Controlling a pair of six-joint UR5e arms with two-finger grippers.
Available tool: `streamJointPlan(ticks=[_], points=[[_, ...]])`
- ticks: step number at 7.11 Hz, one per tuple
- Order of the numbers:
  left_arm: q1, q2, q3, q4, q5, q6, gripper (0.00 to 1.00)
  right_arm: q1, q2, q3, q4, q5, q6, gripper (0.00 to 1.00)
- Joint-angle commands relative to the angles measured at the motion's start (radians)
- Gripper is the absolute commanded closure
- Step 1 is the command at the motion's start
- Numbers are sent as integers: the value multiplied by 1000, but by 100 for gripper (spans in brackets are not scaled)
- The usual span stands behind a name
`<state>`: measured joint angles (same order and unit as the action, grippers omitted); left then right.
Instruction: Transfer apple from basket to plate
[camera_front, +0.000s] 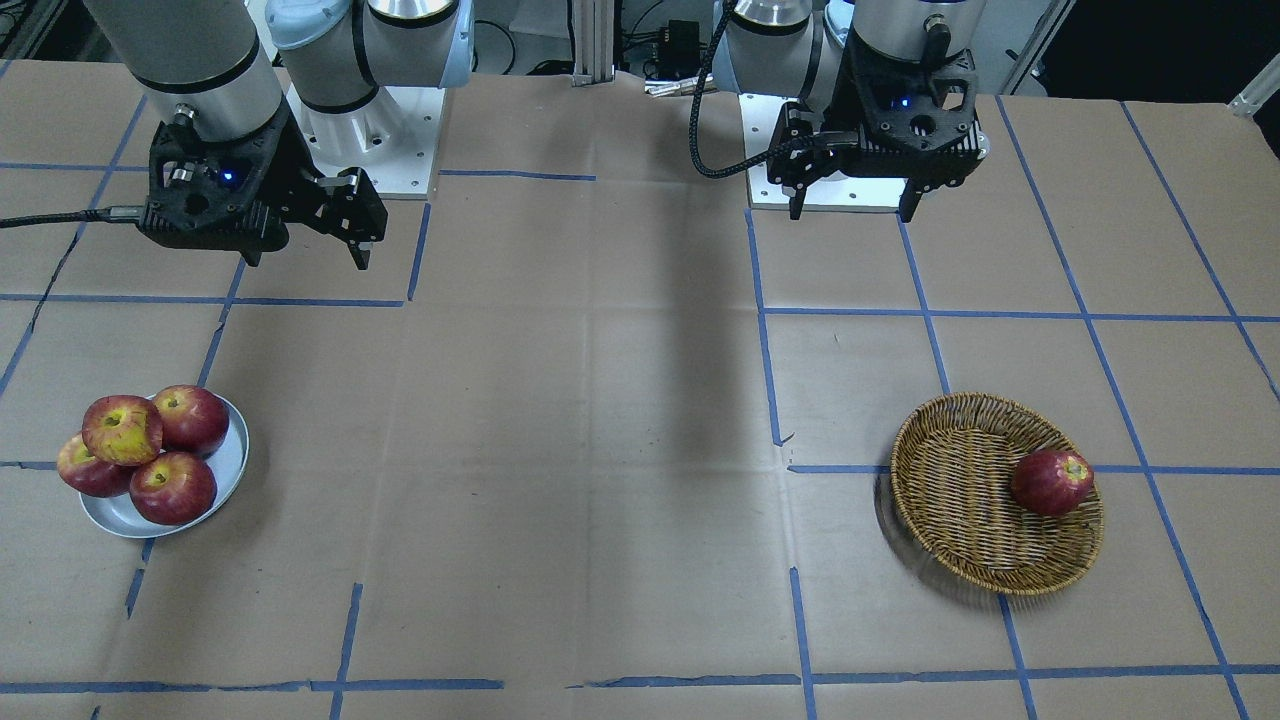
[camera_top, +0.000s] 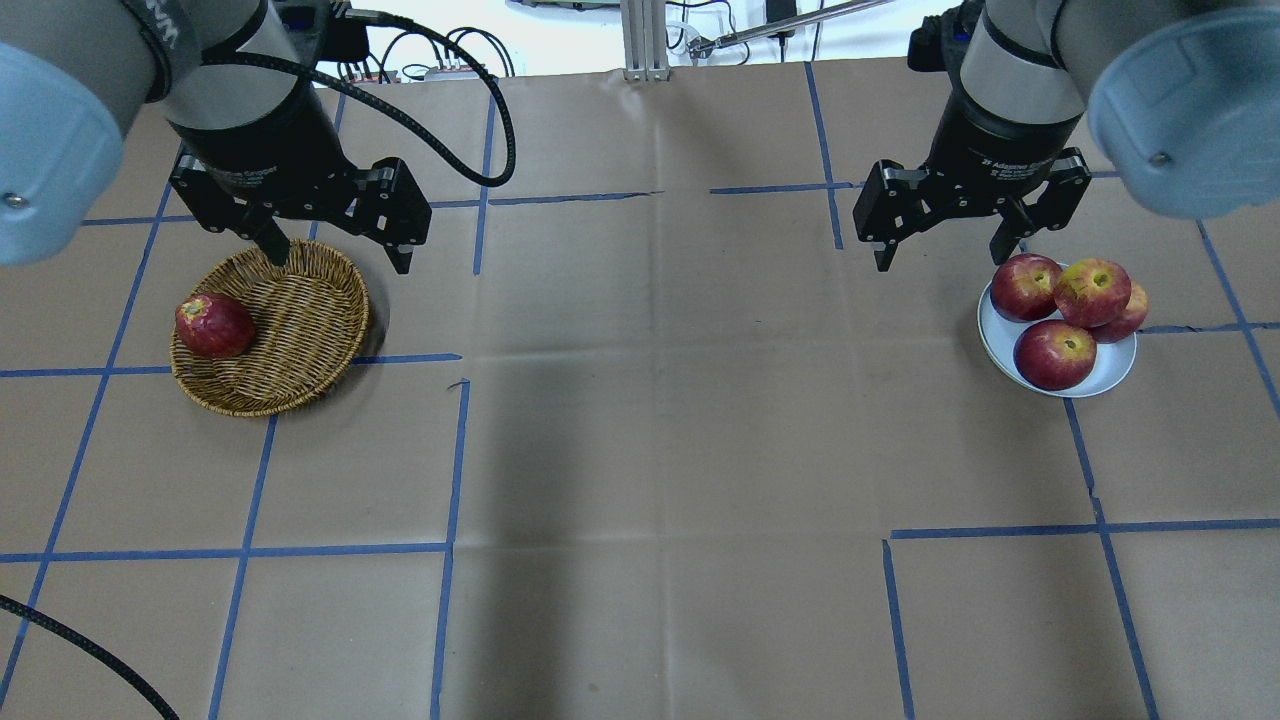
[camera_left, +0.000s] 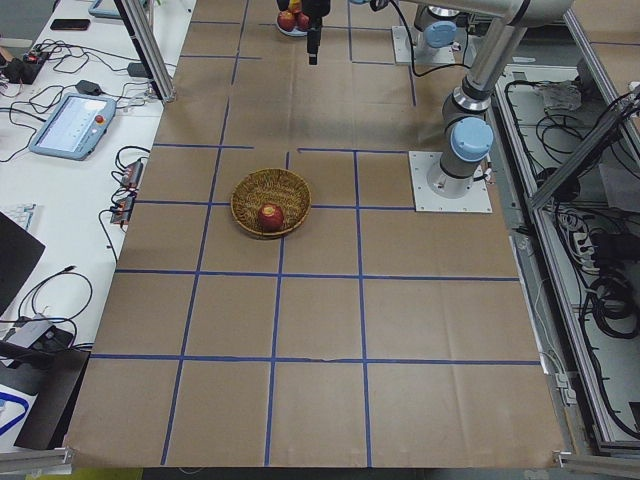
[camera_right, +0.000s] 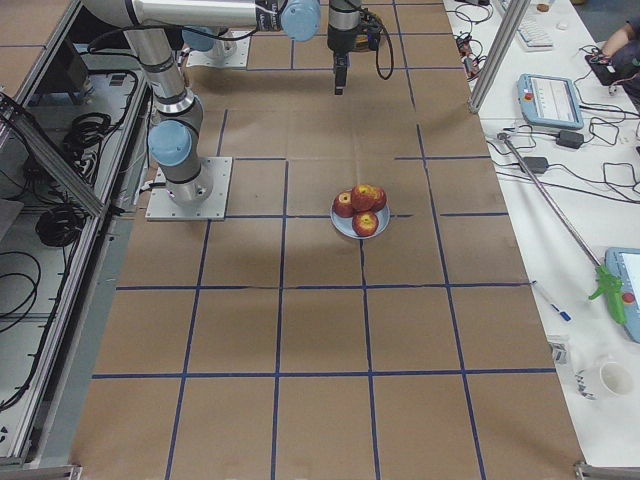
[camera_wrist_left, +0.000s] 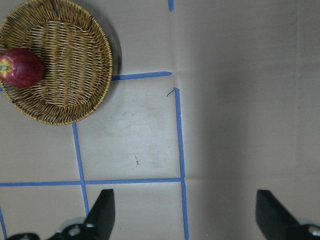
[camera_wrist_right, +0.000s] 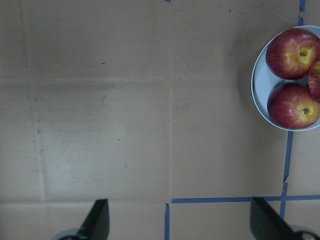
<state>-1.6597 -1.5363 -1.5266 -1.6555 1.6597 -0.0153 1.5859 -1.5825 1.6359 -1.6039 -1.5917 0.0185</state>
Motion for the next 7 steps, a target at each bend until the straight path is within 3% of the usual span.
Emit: streamJointPlan(ticks=[1, 7], points=[[0, 1, 0, 0, 0, 0, 1, -1, -5, 4, -10, 3, 0, 0], [0, -1, -3, 2, -3, 0, 1, -3, -4, 2, -10, 6, 0, 0]])
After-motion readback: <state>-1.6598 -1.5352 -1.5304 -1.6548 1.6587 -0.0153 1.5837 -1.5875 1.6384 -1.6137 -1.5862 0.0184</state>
